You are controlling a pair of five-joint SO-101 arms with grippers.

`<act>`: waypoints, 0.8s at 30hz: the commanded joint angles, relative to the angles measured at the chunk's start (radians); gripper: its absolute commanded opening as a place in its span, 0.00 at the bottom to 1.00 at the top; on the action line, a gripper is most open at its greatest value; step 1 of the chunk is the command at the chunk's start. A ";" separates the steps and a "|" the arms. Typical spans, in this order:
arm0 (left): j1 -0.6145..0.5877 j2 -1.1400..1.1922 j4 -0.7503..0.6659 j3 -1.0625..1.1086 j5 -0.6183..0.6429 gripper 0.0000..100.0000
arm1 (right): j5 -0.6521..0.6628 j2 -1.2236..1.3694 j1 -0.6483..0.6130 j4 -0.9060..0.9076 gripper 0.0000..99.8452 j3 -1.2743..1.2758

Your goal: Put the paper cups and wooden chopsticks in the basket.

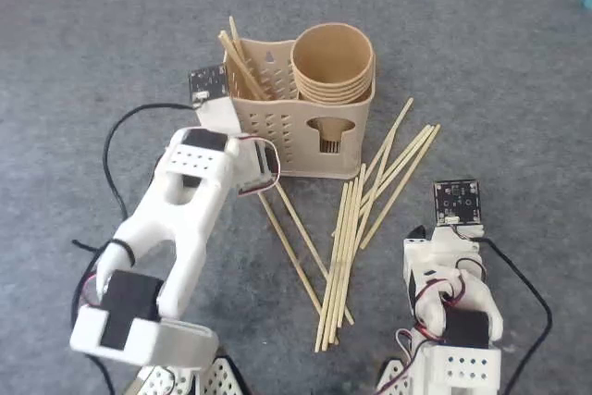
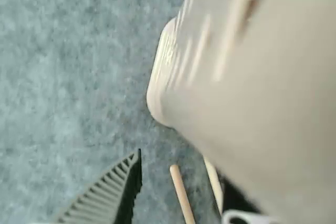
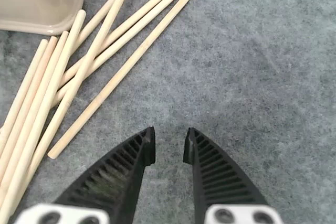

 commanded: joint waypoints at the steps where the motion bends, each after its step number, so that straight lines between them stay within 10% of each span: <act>1: 0.015 0.117 0.052 0.012 -0.006 0.13 | 0.014 -0.016 -0.001 0.004 0.10 0.014; 16: 0.153 -0.133 -0.005 0.188 -0.181 0.08 | 0.014 -0.018 0.035 -0.019 0.10 0.012; 24: 0.035 -0.387 -0.006 0.294 -0.180 0.08 | 0.014 -0.018 0.033 -0.018 0.10 0.012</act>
